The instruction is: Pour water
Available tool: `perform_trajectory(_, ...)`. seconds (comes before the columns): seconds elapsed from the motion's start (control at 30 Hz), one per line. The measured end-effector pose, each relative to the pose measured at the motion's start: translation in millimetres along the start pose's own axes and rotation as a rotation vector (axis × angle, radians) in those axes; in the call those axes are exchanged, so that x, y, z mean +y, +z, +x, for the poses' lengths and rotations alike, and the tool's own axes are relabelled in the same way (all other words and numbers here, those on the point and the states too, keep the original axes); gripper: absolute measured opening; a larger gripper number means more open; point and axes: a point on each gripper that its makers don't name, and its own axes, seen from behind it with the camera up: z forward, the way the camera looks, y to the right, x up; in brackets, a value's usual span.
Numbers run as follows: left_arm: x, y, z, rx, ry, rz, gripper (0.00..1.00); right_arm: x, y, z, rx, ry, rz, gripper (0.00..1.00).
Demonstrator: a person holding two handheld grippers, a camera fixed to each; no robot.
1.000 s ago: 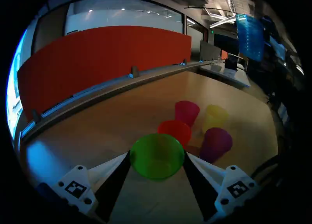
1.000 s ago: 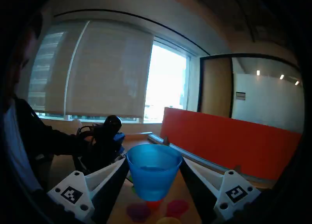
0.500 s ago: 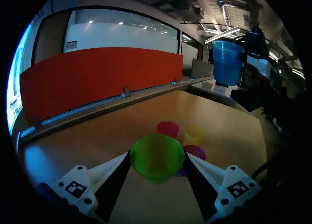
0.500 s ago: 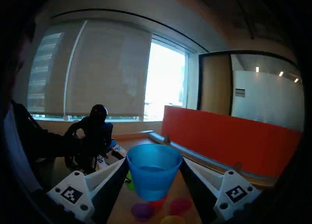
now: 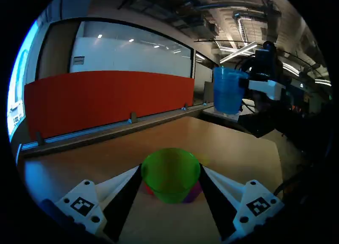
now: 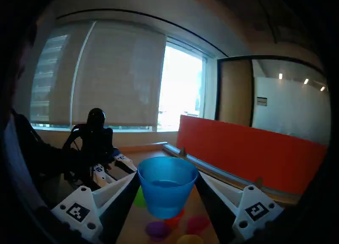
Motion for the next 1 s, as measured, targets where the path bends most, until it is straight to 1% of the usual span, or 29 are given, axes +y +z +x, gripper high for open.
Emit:
perform_trajectory(0.23, 13.8, -8.5, 11.5, 0.041, 0.015, 0.001, 0.91, -1.7, -2.2, 4.8, 0.007, -0.001, -0.004, 0.92)
perform_trajectory(0.57, 40.7, -17.1, 23.9, 0.080, 0.020, -0.030, 0.91, -5.3, -5.3, 11.5, 0.014, -0.004, -0.006, 0.92)
perform_trajectory(0.77, 55.7, -18.3, 28.1, 0.094, 0.031, -0.052, 0.91, -6.0, -6.8, 12.7, 0.016, -0.008, -0.009, 0.92)
perform_trajectory(1.0, 69.0, -16.9, 31.6, 0.119, 0.054, -0.066, 0.91, -4.0, -8.3, 14.2, 0.012, -0.016, -0.014, 0.92)
